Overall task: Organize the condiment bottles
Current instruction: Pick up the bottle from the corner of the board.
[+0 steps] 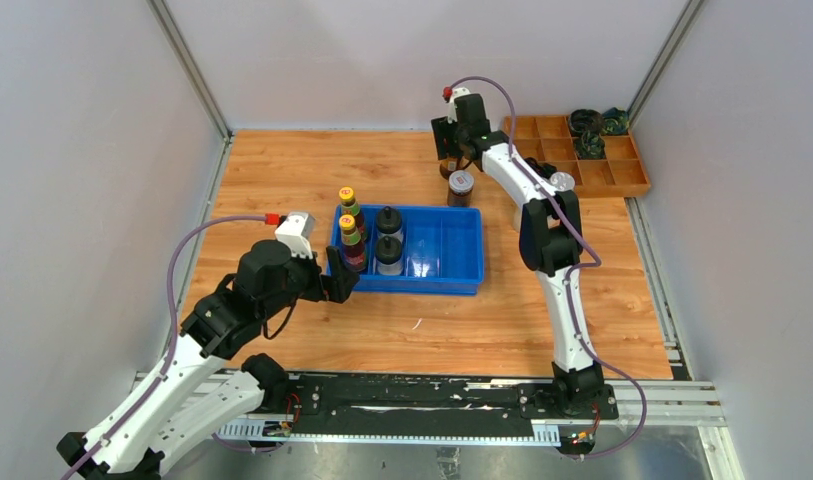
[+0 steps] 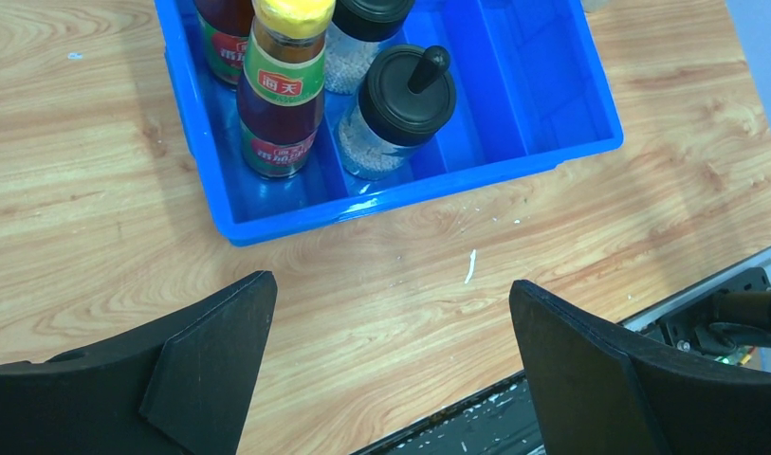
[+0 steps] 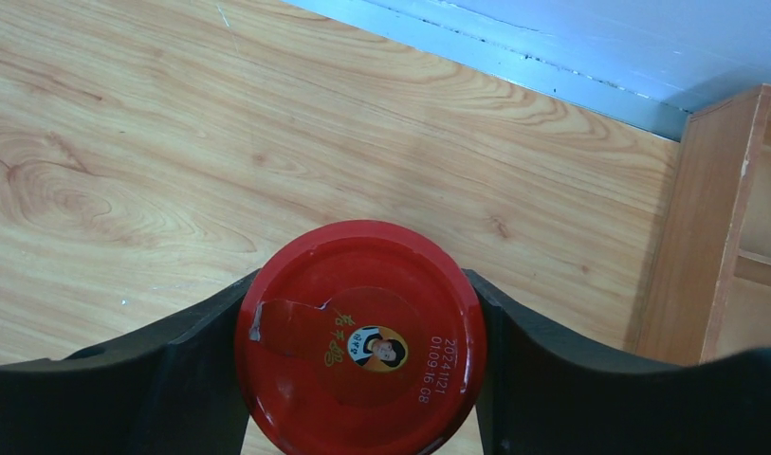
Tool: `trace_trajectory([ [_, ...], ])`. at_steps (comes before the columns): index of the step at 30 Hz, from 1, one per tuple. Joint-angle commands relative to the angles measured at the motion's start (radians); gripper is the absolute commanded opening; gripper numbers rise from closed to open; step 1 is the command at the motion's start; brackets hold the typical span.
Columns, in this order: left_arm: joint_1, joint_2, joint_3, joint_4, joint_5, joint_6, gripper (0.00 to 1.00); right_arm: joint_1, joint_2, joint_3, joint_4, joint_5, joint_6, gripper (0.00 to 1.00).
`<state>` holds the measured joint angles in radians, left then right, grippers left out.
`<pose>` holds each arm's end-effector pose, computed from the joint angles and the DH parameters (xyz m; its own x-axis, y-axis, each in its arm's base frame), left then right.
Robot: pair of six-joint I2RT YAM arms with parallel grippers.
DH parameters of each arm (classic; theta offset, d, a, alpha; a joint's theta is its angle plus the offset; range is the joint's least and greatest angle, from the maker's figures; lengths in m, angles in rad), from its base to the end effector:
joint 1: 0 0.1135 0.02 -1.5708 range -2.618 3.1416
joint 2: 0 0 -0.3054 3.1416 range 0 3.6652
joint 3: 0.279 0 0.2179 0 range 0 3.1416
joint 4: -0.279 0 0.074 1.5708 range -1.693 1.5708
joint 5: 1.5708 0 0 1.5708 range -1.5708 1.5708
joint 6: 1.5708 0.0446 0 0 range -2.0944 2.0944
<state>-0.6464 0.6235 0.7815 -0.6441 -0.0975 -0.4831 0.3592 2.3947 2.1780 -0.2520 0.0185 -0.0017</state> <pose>0.0618 -0.0412 0.3287 -0.5768 -0.1439 -0.8041 0.2968 0.8802 -0.3704 0.5315 0.1987 0.2810 -0.4223 -0.1604 -0.8921 -0.3367 0.9416 -0.0099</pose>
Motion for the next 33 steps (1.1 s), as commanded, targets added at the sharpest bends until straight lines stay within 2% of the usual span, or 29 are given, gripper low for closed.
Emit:
trace_trajectory([
  [1,-0.010,-0.015,0.004,-0.016,-0.001,0.009,1.00,0.010,-0.007,0.005,0.008,0.046,-0.010,0.71],
  [8,-0.010,-0.013,0.001,-0.014,0.001,0.006,1.00,0.014,-0.038,-0.017,0.027,0.052,-0.004,0.60],
  [27,-0.010,-0.045,-0.019,-0.016,0.011,-0.011,1.00,0.026,-0.190,-0.006,0.043,0.055,0.025,0.59],
  [33,-0.011,-0.044,-0.028,-0.019,0.015,-0.019,1.00,0.044,-0.246,0.016,0.015,0.066,-0.013,0.59],
])
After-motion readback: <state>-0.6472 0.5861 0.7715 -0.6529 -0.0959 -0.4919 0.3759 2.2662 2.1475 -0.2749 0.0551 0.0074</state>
